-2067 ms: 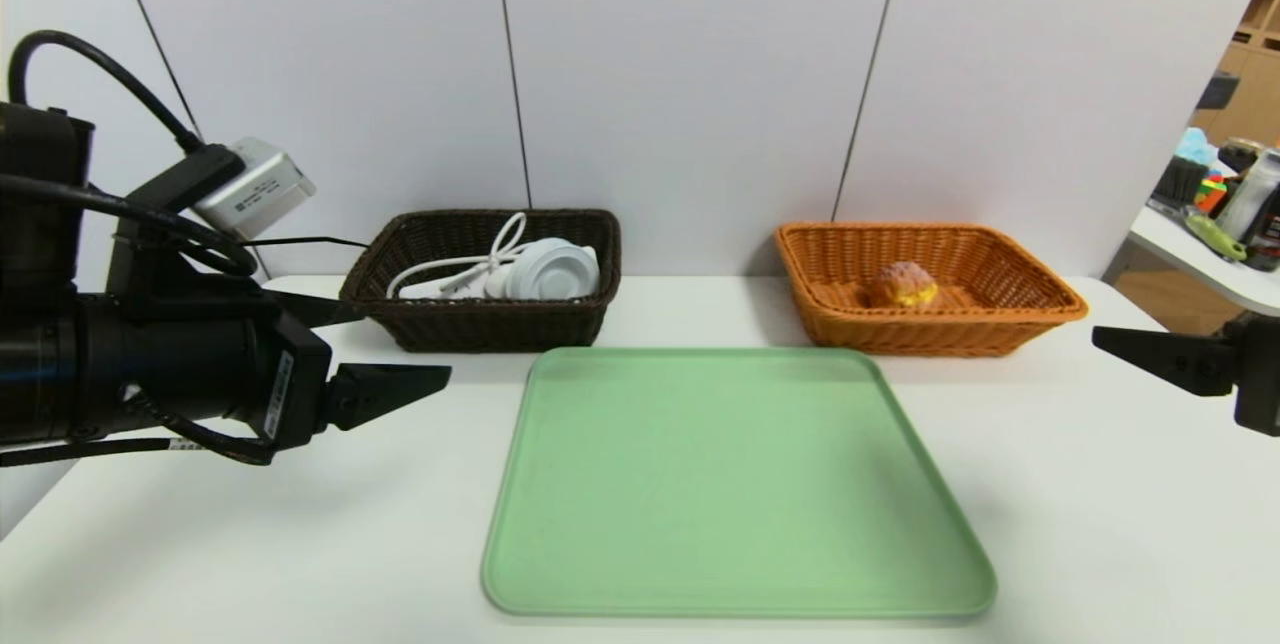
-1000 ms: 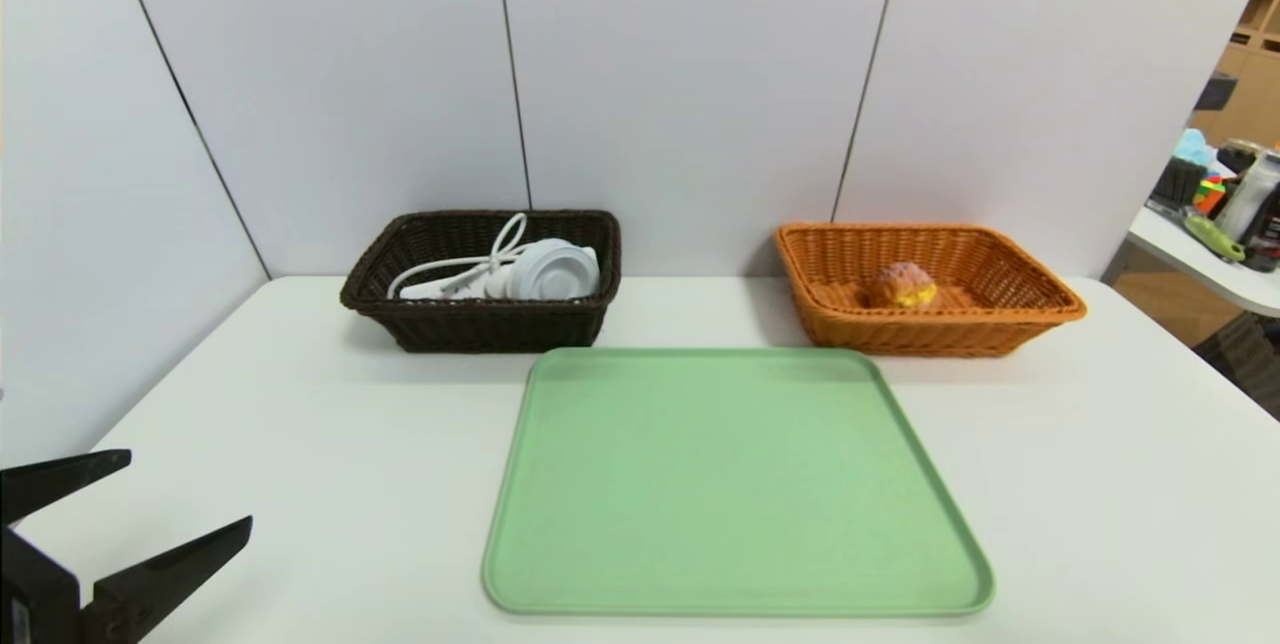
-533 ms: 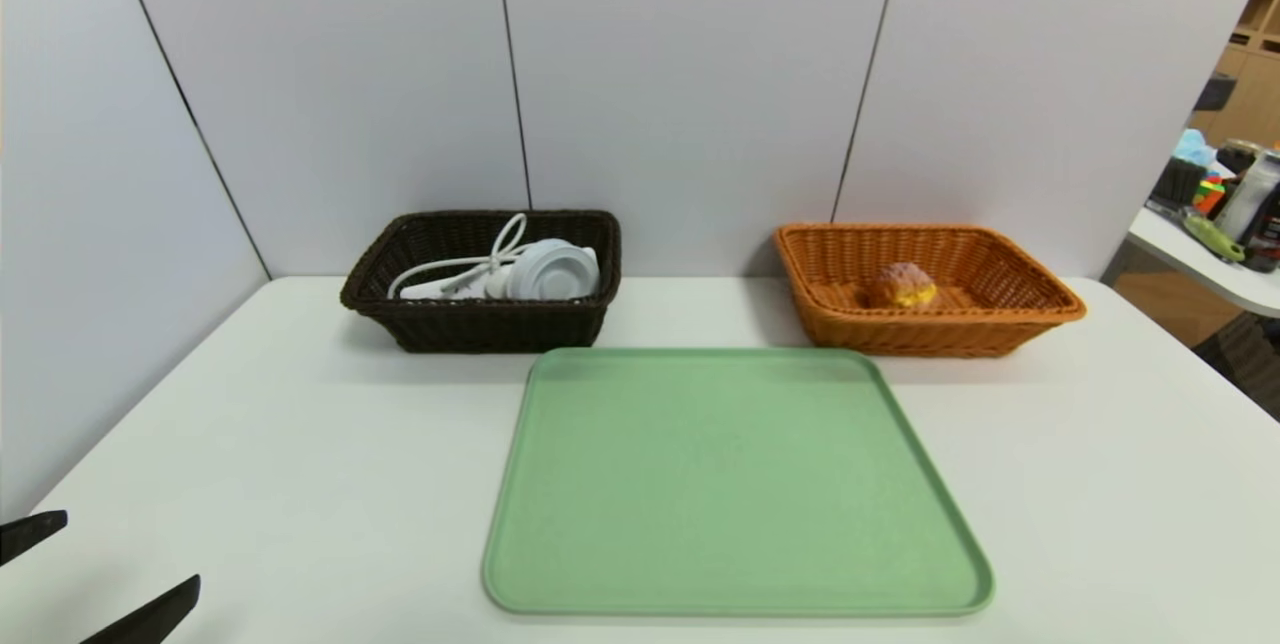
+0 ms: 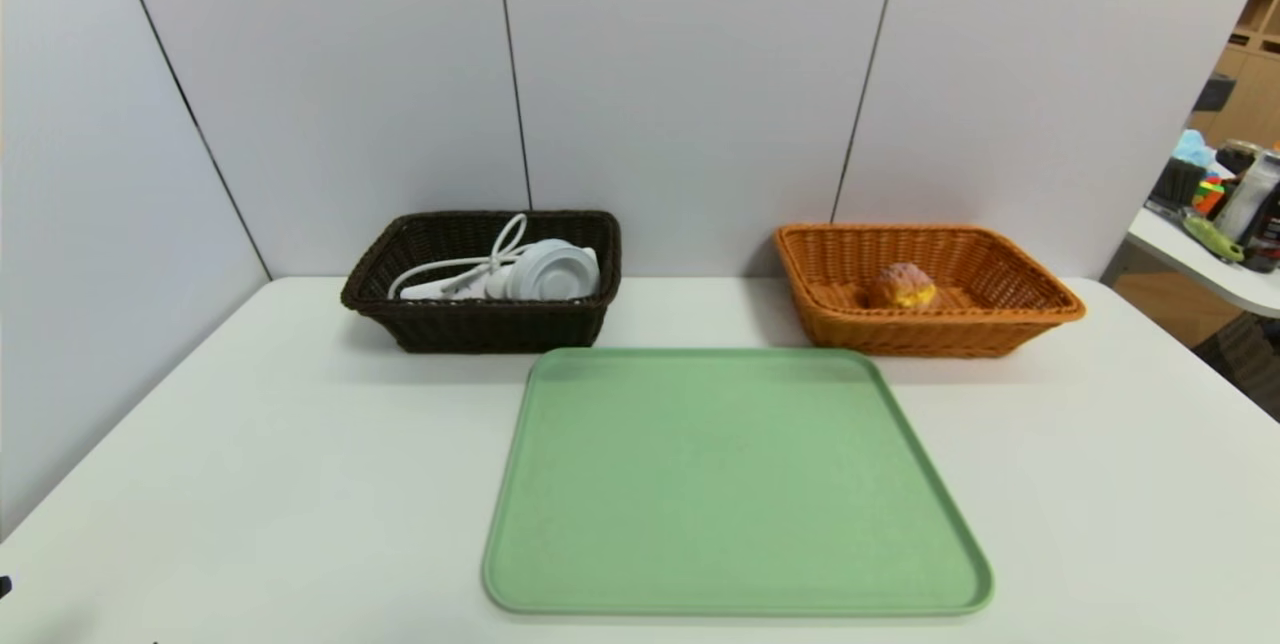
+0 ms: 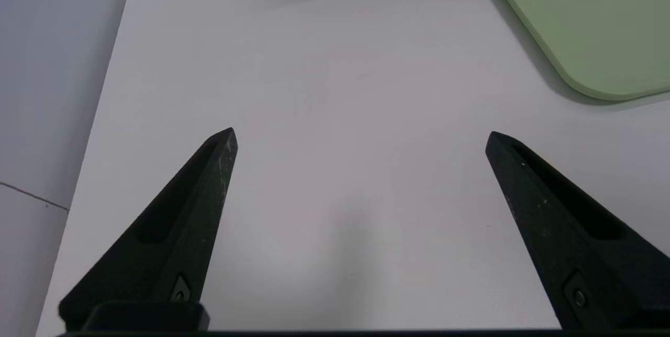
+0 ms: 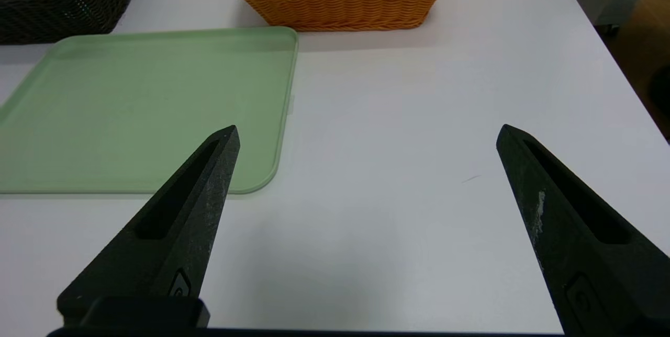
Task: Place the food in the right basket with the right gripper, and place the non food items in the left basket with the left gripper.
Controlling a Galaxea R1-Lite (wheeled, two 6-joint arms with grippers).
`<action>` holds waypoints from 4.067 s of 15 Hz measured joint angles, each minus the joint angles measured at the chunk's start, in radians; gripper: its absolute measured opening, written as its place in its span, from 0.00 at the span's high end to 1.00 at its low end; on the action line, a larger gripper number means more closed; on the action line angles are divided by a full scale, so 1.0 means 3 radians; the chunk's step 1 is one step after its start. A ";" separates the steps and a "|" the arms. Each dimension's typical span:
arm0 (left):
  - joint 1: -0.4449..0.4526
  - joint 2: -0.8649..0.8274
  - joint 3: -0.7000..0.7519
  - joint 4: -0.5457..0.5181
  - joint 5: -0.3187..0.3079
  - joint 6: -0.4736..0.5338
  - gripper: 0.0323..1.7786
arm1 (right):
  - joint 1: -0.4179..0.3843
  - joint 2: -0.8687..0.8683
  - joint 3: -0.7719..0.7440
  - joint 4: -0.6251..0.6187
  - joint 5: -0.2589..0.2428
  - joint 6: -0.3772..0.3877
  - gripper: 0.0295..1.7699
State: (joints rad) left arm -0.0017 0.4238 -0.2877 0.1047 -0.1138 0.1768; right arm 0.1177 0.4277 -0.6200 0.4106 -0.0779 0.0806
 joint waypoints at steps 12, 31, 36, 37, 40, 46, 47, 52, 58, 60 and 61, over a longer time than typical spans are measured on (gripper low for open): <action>0.0082 -0.0813 0.0746 -0.0022 0.0216 -0.0026 0.05 | -0.0017 -0.0273 0.0048 0.0254 0.0079 -0.0005 0.04; 0.0055 -0.1301 0.0816 -0.0023 0.0226 -0.0166 0.05 | -0.0392 -0.1394 0.0845 -0.0078 0.0260 -0.0245 0.04; 0.0047 -0.1401 0.0860 -0.0152 0.0272 -0.0182 0.05 | -0.0392 -0.1428 0.1490 -0.0991 0.0199 -0.0267 0.04; 0.0047 -0.1404 0.0879 -0.0218 0.0274 -0.0186 0.05 | -0.0392 -0.1430 0.1570 -0.1039 0.0199 -0.0269 0.04; 0.0047 -0.1406 0.0935 -0.0340 0.0279 -0.0262 0.05 | -0.0392 -0.1430 0.1780 -0.1273 0.0202 -0.0282 0.04; 0.0047 -0.1406 0.0953 -0.0349 0.0311 -0.0352 0.05 | -0.0392 -0.1430 0.2056 -0.1355 0.0210 -0.0291 0.04; 0.0045 -0.1406 0.0953 -0.0349 0.0316 -0.0387 0.05 | -0.0391 -0.1430 0.2062 -0.1353 0.0212 -0.0275 0.04; 0.0045 -0.1406 0.0953 -0.0349 0.0319 -0.0439 0.05 | -0.0388 -0.1430 0.2065 -0.1355 0.0218 -0.0270 0.04; 0.0045 -0.1406 0.0953 -0.0349 0.0317 -0.0436 0.05 | -0.0388 -0.1430 0.2067 -0.1348 0.0205 -0.0261 0.04; 0.0045 -0.1406 0.0953 -0.0349 0.0318 -0.0438 0.05 | -0.0388 -0.1430 0.2067 -0.1350 0.0205 -0.0262 0.04; 0.0045 -0.1406 0.0953 -0.0349 0.0318 -0.0438 0.05 | -0.0388 -0.1430 0.2067 -0.1350 0.0212 -0.0267 0.04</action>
State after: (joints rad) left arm 0.0119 0.0019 -0.0017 0.0000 -0.0183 0.0455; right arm 0.0013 -0.0013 0.0000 0.0057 -0.0143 0.0004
